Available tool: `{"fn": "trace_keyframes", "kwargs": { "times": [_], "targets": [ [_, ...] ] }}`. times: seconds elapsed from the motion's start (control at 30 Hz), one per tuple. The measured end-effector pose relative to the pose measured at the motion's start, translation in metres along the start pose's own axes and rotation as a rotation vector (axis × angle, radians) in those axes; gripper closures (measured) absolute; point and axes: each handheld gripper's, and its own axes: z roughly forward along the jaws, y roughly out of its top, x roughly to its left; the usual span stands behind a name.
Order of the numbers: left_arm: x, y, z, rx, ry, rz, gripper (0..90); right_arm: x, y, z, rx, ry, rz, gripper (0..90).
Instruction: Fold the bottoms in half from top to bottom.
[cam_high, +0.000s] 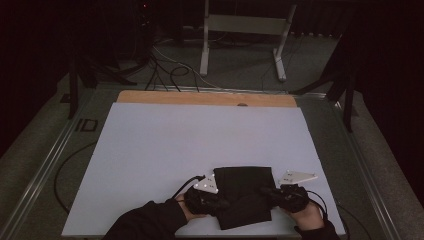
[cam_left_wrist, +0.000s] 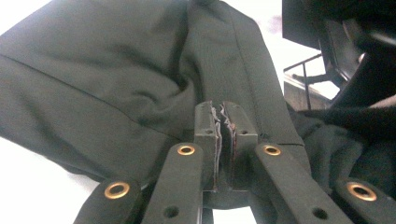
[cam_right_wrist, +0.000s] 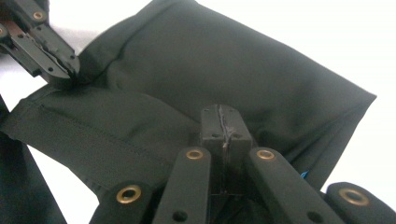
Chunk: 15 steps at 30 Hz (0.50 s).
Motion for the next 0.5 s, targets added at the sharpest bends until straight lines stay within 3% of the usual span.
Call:
{"fn": "trace_keyframes", "kwargs": {
  "times": [0.23,0.5],
  "targets": [
    [0.002,-0.003,0.002,0.015,-0.005,-0.009,87.3,0.003,-0.007,0.002,0.049,0.029,0.003,89.8],
    [0.000,-0.006,0.001,0.030,0.003,0.009,88.1,0.021,-0.017,-0.007,0.070,0.028,-0.014,90.0]
  ]
}}
